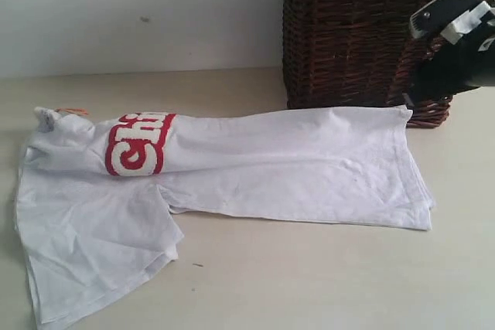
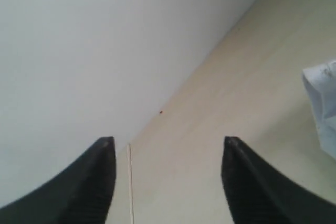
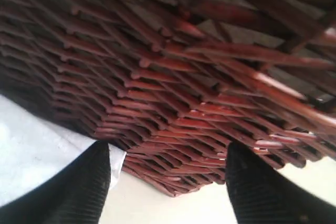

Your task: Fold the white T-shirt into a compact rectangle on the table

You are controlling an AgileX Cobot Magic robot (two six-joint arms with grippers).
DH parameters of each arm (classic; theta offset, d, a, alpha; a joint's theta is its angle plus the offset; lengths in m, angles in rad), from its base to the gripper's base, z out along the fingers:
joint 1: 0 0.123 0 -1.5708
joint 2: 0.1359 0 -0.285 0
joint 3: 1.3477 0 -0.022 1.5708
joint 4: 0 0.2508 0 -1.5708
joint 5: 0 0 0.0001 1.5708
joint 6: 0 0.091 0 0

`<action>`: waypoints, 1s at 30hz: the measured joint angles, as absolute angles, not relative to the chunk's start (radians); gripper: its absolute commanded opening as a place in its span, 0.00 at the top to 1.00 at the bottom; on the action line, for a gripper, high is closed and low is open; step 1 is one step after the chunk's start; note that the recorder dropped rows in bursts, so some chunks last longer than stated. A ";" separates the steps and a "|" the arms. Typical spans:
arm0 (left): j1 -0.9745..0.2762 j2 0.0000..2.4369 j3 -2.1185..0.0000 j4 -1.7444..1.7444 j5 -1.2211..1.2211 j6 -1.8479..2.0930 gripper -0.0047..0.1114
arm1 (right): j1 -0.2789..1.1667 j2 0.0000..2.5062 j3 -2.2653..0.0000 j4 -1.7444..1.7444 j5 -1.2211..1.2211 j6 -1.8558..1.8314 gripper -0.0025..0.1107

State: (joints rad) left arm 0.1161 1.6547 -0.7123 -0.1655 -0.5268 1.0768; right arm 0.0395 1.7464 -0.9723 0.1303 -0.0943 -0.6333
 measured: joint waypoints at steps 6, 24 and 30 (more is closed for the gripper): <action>0.111 1.637 -0.712 -0.236 -0.369 1.007 0.96 | 0.040 1.745 -0.976 0.248 0.035 -0.632 0.89; -0.127 1.633 -0.886 -0.441 0.727 1.006 0.96 | 0.040 1.862 -1.048 0.494 0.656 -0.781 0.98; -0.185 1.698 -0.797 -0.399 0.722 1.009 0.96 | 0.040 1.944 -1.048 0.486 0.596 -0.710 0.98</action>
State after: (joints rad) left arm -0.1850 1.6977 -0.7968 -0.3988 0.7221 1.0091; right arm 0.0395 1.9438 -1.0484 0.4858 0.5956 -0.7102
